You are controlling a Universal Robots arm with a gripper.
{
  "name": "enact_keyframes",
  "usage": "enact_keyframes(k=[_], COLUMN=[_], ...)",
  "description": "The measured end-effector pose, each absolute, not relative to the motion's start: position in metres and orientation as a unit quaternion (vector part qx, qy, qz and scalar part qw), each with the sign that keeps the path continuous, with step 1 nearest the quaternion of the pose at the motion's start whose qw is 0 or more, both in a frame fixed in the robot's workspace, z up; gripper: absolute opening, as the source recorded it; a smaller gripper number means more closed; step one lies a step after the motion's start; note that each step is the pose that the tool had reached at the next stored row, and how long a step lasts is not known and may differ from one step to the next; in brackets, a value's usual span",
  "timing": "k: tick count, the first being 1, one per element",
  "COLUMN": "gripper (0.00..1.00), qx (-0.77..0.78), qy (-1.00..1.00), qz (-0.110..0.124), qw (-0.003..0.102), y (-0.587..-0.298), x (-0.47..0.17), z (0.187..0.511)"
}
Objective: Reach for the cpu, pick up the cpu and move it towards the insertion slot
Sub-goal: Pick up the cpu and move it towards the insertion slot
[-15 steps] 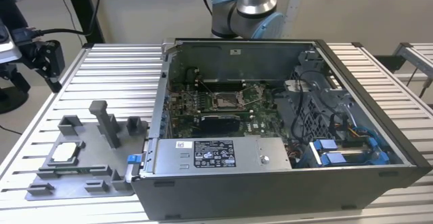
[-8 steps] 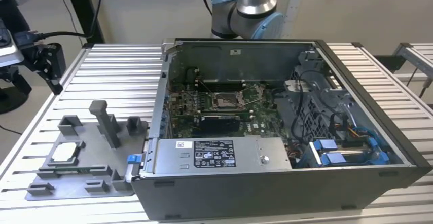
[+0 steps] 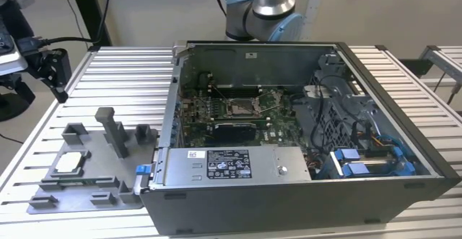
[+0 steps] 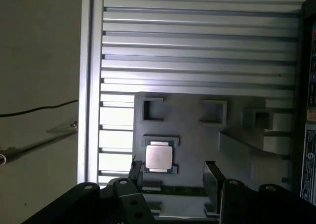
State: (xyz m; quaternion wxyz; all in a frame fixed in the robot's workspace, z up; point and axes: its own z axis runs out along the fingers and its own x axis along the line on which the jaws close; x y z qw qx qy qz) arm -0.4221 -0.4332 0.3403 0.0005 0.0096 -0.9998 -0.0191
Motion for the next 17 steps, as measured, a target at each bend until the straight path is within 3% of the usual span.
enact_keyframes(k=[17], gripper=[1.00], qx=[0.010], qy=[-1.000], qz=[-0.019], qw=[0.000], y=[-0.4332], x=[-0.4220], z=[0.3348])
